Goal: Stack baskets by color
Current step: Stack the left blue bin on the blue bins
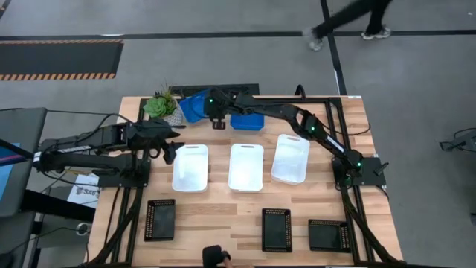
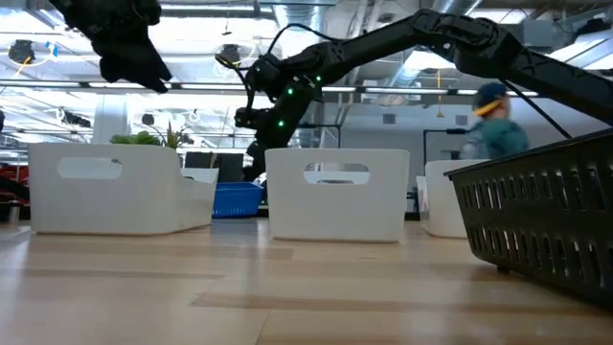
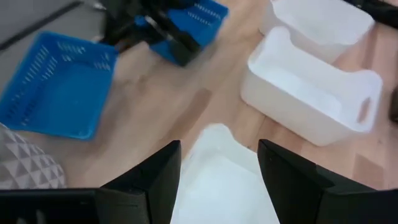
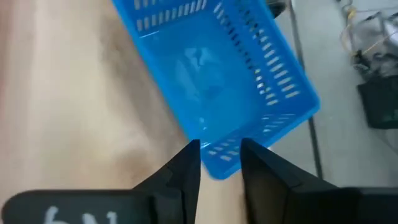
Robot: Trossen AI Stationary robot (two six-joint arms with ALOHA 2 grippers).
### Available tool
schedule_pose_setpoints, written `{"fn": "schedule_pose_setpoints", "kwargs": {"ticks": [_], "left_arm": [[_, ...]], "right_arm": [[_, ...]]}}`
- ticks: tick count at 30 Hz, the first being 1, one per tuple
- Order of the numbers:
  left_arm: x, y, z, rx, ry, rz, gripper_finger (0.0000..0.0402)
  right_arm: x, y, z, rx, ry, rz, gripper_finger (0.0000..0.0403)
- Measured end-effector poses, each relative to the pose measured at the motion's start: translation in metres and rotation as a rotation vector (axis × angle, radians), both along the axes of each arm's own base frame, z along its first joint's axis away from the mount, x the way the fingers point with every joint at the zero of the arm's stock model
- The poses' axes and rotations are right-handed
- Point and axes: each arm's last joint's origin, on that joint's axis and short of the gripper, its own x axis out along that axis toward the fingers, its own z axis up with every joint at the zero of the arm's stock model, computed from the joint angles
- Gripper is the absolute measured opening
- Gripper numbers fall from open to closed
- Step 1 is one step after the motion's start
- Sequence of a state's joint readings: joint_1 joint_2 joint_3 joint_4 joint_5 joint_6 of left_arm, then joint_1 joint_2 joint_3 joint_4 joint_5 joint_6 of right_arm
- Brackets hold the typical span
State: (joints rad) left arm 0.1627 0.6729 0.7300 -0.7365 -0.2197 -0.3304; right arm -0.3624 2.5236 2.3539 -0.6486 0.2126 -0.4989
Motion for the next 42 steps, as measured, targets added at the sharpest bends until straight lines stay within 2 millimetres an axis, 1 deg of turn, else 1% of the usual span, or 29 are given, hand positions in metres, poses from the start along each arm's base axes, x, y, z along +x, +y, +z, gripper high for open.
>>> {"fn": "schedule_pose_setpoints", "kwargs": {"ticks": [2, 3, 4, 6, 8, 10, 12, 13, 17, 19, 21, 25, 27, 31, 35, 40, 42], "left_arm": [[0.005, 0.002, 0.001, 0.037, -0.013, 0.019, 0.0201], [0.009, 0.003, 0.002, 0.061, -0.022, 0.024, 0.0199], [0.014, 0.004, 0.003, 0.080, -0.042, 0.016, 0.0194], [0.027, 0.005, 0.007, 0.094, -0.103, -0.030, 0.0175], [0.039, 0.006, 0.007, 0.090, -0.133, -0.083, 0.0139], [0.052, 0.008, 0.001, 0.100, -0.110, -0.085, 0.0089], [0.061, 0.015, -0.007, 0.133, -0.059, -0.041, 0.0033], [0.067, 0.019, -0.010, 0.147, -0.047, -0.015, 0.0017], [0.087, 0.044, -0.026, 0.140, -0.012, 0.027, 0.0004], [0.094, 0.061, -0.035, 0.115, 0.021, 0.055, 0.0002], [0.100, 0.079, -0.045, 0.089, 0.067, 0.097, 0.0000], [0.111, 0.112, -0.064, 0.070, 0.171, 0.169, 0.0000], [0.119, 0.125, -0.071, 0.050, 0.198, 0.178, 0.0000], [0.134, 0.145, -0.086, 0.042, 0.276, 0.203, 0.0000], [0.144, 0.158, -0.097, -0.022, 0.311, 0.184, 0.0000], [0.151, 0.158, -0.111, -0.170, 0.319, 0.102, 0.0000], [0.152, 0.156, -0.115, -0.254, 0.299, 0.062, 0.0000]], "right_arm": [[-0.002, 0.011, 0.010, 0.016, 0.014, 0.010, 0.0131], [-0.004, 0.017, 0.019, 0.020, 0.006, 0.010, 0.0130], [-0.007, 0.023, 0.032, 0.030, 0.001, 0.007, 0.0128], [-0.021, 0.038, 0.068, 0.050, -0.015, -0.003, 0.0125], [-0.043, 0.054, 0.113, 0.059, -0.050, -0.011, 0.0118], [-0.067, 0.067, 0.152, 0.066, -0.081, -0.039, 0.0108], [-0.090, 0.077, 0.178, 0.090, -0.091, -0.066, 0.0095], [-0.100, 0.082, 0.189, 0.105, -0.106, -0.082, 0.0087], [-0.147, 0.103, 0.243, 0.127, -0.230, -0.103, 0.0061], [-0.167, 0.111, 0.263, 0.138, -0.285, -0.109, 0.0050], [-0.179, 0.118, 0.274, 0.149, -0.324, -0.109, 0.0041], [-0.194, 0.131, 0.287, 0.155, -0.362, -0.085, 0.0021], [-0.200, 0.135, 0.293, 0.154, -0.382, -0.075, 0.0013], [-0.197, 0.138, 0.288, 0.162, -0.347, -0.070, 0.0008], [-0.192, 0.139, 0.280, 0.171, -0.291, -0.069, 0.0019], [-0.184, 0.143, 0.267, 0.184, -0.231, -0.064, 0.0026], [-0.183, 0.146, 0.267, 0.185, -0.231, -0.056, 0.0023]]}}
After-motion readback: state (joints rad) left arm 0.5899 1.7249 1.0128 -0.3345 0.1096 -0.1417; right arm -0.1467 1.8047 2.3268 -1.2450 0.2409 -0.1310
